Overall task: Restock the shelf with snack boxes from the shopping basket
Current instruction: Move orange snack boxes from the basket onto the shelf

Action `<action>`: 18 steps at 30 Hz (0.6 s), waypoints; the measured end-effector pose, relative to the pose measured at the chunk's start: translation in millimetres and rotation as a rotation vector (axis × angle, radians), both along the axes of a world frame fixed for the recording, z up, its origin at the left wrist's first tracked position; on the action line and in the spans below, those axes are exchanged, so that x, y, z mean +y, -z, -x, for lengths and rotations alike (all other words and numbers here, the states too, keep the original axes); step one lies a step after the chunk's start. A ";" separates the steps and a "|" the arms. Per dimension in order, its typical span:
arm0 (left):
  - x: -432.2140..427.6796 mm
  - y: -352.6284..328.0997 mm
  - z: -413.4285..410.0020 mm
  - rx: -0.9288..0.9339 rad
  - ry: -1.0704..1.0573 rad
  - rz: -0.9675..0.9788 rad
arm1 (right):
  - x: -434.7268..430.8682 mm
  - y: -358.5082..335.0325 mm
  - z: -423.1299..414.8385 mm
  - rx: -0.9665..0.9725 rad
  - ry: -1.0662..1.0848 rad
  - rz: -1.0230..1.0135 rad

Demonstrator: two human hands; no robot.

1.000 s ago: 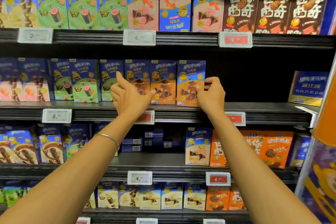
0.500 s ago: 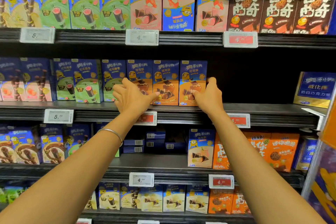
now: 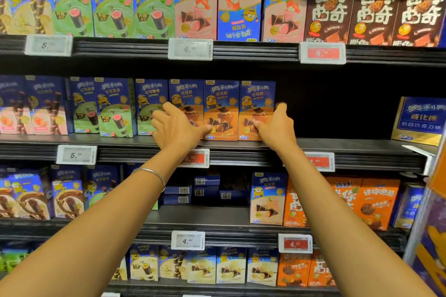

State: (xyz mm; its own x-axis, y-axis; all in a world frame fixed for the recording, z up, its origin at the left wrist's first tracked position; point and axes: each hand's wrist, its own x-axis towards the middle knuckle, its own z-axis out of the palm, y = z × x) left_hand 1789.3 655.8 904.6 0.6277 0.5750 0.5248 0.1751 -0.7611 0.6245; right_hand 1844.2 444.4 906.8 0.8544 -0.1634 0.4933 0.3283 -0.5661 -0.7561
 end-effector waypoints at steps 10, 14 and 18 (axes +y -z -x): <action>-3.3 -0.9 -1.7 0.005 -0.012 -0.023 | 6.9 0.2 8.2 -0.006 -0.003 0.033; -2.7 -0.8 -1.1 0.003 -0.005 -0.025 | 14.0 0.5 10.9 0.003 0.052 0.085; -2.1 -1.3 -1.2 0.003 -0.011 -0.025 | 16.2 -1.5 11.0 0.015 0.062 0.091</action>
